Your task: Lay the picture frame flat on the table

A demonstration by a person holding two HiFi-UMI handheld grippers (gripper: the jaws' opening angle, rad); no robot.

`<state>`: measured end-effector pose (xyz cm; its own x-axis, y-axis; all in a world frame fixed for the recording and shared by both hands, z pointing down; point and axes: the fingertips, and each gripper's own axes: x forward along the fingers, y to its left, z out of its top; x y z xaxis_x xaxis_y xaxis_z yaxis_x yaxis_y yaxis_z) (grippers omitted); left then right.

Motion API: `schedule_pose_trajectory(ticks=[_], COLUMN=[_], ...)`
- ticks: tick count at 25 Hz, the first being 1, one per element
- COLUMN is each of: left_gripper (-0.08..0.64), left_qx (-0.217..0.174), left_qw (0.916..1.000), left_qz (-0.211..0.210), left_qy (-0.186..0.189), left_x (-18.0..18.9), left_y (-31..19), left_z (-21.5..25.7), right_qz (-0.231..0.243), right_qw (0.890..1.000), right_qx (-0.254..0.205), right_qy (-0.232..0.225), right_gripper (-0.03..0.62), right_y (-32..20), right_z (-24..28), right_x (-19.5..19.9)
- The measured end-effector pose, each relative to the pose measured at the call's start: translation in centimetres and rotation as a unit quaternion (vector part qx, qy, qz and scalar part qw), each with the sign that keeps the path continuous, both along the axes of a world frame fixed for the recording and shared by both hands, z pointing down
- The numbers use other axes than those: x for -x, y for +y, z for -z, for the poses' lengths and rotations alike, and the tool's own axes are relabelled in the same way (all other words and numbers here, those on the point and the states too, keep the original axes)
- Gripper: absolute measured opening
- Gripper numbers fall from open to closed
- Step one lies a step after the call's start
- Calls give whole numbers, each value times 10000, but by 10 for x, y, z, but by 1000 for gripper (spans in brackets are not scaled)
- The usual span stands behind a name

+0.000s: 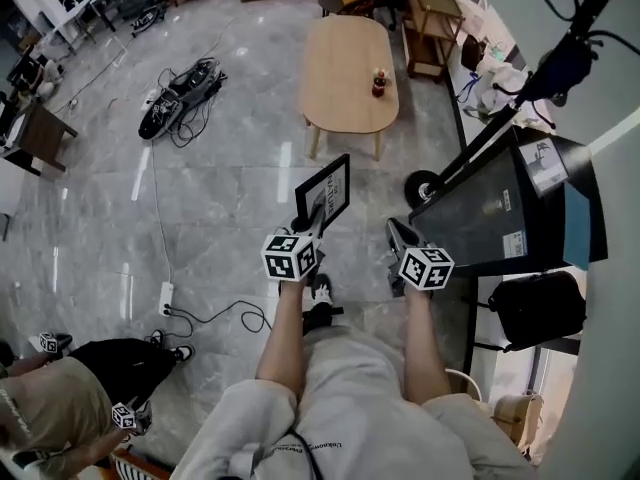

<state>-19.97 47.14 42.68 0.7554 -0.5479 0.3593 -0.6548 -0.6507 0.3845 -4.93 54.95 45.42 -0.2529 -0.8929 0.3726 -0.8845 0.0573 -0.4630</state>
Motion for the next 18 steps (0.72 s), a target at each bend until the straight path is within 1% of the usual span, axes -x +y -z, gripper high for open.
schedule_pose_trajectory(ticks=[2, 5, 9, 11, 14, 18], left_gripper=[26, 28, 28, 27, 27, 28], left_qx=[55, 18, 28, 52, 138, 251], left_qw=[10000, 10000, 9999, 9997, 9992, 9989], left_qz=[14, -27, -133, -229, -357, -380], left_qy=[-13, -13, 67, 90, 123, 144], left_x=[7, 10, 9, 10, 14, 19], left_y=[-17, -53, -95, -109, -125, -146], left_z=[-4, -5, -6, -9, -16, -24], right_qz=[183, 463, 564, 523, 340, 132], right_qw=[9998, 9985, 9973, 9975, 9980, 9982], right_qx=[-12, -283, -454, -461, -459, -424], right_qy=[-23, -69, -120, -120, -268, -402], right_gripper=[35, 35, 35, 35, 35, 35], right_y=[-17, -52, -93, -109, -128, -151], right_z=[-2, 7, 13, 11, 6, 1], right_x=[11, 26, 38, 43, 49, 53])
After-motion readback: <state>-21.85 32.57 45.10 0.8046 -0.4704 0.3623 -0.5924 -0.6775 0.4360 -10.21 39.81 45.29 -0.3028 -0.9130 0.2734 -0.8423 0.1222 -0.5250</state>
